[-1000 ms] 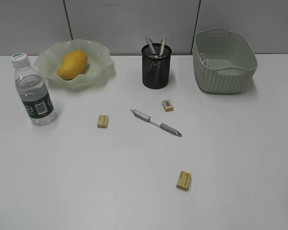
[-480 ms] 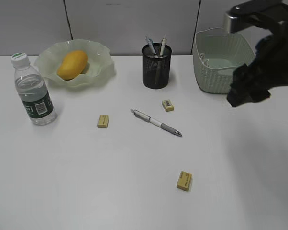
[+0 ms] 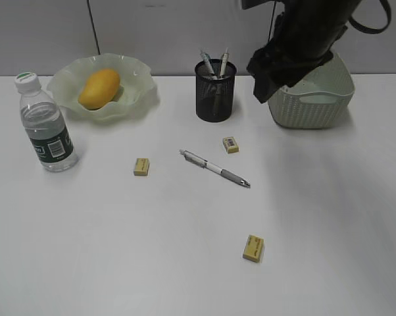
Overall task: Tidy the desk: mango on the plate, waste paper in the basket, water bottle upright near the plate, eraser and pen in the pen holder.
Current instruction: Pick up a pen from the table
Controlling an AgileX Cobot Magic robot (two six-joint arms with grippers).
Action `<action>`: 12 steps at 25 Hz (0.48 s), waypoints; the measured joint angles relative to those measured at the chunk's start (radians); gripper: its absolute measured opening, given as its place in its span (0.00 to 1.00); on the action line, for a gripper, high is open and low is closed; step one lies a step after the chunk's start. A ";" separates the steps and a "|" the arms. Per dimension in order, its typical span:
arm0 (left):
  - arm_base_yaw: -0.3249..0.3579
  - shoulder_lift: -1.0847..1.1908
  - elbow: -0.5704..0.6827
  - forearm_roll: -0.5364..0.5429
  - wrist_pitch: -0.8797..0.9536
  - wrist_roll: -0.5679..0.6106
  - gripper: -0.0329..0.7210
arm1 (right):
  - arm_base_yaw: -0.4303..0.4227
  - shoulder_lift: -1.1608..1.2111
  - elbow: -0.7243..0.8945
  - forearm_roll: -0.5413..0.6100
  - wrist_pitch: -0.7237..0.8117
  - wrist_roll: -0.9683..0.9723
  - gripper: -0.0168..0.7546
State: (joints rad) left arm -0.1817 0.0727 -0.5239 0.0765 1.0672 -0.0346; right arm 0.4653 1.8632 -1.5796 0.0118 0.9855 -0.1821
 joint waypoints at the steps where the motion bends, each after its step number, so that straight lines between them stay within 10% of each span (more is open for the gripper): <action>1: 0.000 0.000 0.000 0.000 0.000 0.000 0.66 | 0.008 0.016 -0.023 -0.001 0.007 -0.002 0.65; 12: 0.000 0.000 0.000 0.000 0.000 0.000 0.66 | 0.176 0.200 -0.168 -0.001 0.040 -0.058 0.65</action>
State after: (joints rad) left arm -0.1817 0.0727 -0.5239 0.0765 1.0672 -0.0346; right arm 0.6416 2.0628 -1.7474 0.0105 1.0250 -0.2404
